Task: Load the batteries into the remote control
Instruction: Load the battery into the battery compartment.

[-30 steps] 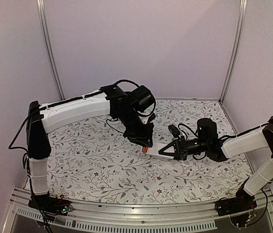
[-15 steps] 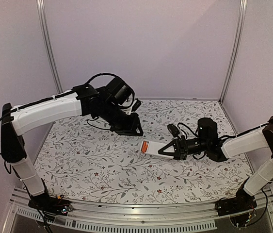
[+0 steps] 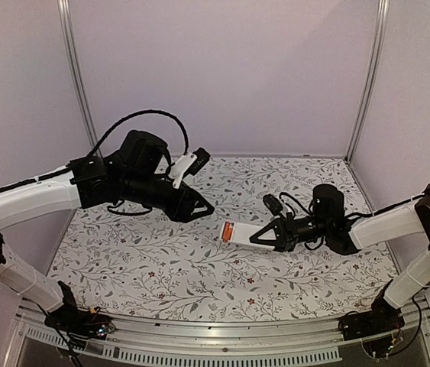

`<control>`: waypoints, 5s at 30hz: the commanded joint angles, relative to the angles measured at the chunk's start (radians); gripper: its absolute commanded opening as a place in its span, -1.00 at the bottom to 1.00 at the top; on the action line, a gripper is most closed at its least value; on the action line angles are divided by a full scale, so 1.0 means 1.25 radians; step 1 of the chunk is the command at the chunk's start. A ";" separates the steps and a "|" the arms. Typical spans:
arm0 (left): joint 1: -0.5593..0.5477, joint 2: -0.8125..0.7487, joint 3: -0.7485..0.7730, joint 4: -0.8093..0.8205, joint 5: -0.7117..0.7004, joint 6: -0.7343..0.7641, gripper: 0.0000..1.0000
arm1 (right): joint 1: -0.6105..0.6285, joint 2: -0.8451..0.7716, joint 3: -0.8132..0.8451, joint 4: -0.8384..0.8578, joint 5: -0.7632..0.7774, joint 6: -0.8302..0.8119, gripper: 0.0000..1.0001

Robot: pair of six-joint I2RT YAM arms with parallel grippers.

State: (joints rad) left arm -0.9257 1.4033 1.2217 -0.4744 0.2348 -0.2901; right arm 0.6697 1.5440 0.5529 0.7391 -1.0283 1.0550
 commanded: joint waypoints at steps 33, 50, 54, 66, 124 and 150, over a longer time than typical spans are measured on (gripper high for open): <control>-0.145 0.076 0.000 -0.034 -0.042 0.627 -0.74 | 0.007 -0.001 0.039 0.043 -0.076 0.037 -1.00; -0.152 0.101 0.007 -0.004 -0.101 0.631 -0.73 | 0.014 0.008 0.034 0.065 -0.077 0.049 -1.00; -0.151 0.105 0.009 0.003 -0.123 0.631 -0.73 | 0.015 0.009 0.035 0.068 -0.080 0.052 -1.00; -0.150 0.071 0.007 -0.031 -0.120 0.640 -0.19 | 0.015 0.011 0.030 0.073 -0.089 0.057 -1.00; -0.076 0.169 0.084 -0.078 0.250 0.413 0.56 | 0.044 -0.130 0.146 -0.480 -0.126 -0.295 -1.00; -0.060 0.209 0.100 -0.093 0.292 0.387 -0.24 | 0.047 -0.148 0.141 -0.480 -0.123 -0.301 -1.00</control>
State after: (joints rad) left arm -1.0084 1.6352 1.3270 -0.5743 0.5701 0.2035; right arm 0.7200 1.3758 0.7113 0.1272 -1.1633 0.6865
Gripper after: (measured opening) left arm 0.496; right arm 0.135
